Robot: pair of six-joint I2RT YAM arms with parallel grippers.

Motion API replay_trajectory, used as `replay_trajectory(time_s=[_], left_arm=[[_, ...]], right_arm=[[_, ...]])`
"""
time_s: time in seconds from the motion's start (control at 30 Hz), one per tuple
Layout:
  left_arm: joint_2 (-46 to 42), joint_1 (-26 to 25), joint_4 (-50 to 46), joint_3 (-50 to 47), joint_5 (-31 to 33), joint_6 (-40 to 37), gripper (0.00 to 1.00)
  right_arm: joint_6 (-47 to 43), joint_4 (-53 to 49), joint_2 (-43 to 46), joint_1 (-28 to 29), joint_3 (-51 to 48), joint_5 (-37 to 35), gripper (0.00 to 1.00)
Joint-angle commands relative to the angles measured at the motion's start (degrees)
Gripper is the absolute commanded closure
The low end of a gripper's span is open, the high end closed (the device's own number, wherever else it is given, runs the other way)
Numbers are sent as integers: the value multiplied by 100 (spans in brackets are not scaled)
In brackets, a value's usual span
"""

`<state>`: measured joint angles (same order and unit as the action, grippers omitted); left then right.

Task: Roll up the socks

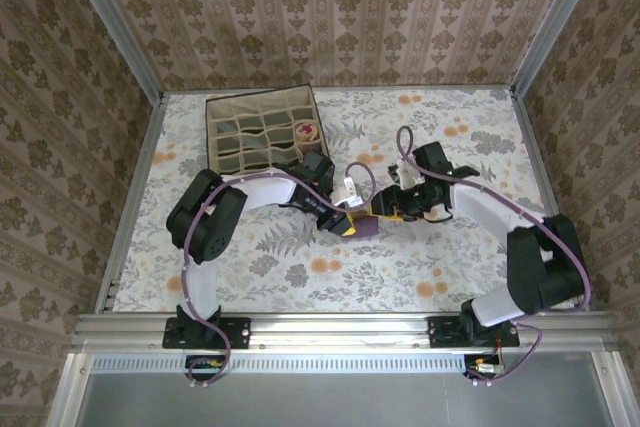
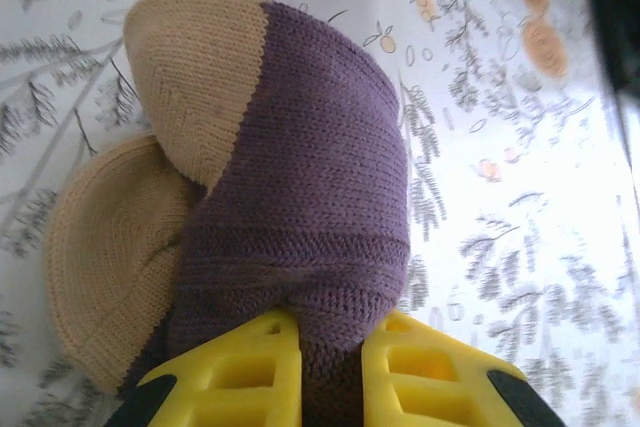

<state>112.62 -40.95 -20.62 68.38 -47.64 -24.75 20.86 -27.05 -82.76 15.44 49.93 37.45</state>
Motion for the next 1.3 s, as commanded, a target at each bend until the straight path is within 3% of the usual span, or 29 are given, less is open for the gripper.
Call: replay_trajectory(time_s=[0.0,0.13,0.27,0.4,0.7,0.93,1.0,1.17,1.27], left_arm=[[355,105,-610,20,-444,1216,95],[515,198,-486,115,-514,2135,95],[507,230,-218,43,-450,2668,95],[523,218,-116,26,-423,2792,96],[485,177,31,-88,-392,2758,96],[369,83,187,-198,-166,2533,92],[287,45,232,-251,-22,2407,91],[-131,1,491,-506,580,2080,84],[-539,-73,846,-800,1009,1819,77]], right_arm=[[1031,815,543,55,-568,-738,51],[1607,1161,1240,220,-1039,-1401,57],[1892,1183,1763,440,-1308,-1935,53],[1900,1408,1751,657,-1451,-2110,49],[1566,1700,264,1003,-811,-2039,45],[986,1193,-1083,1331,-14,-2198,45],[890,957,-1415,1370,134,-2157,49],[845,759,-1839,1408,29,-2175,75],[727,545,-2071,1413,58,-2228,79]])
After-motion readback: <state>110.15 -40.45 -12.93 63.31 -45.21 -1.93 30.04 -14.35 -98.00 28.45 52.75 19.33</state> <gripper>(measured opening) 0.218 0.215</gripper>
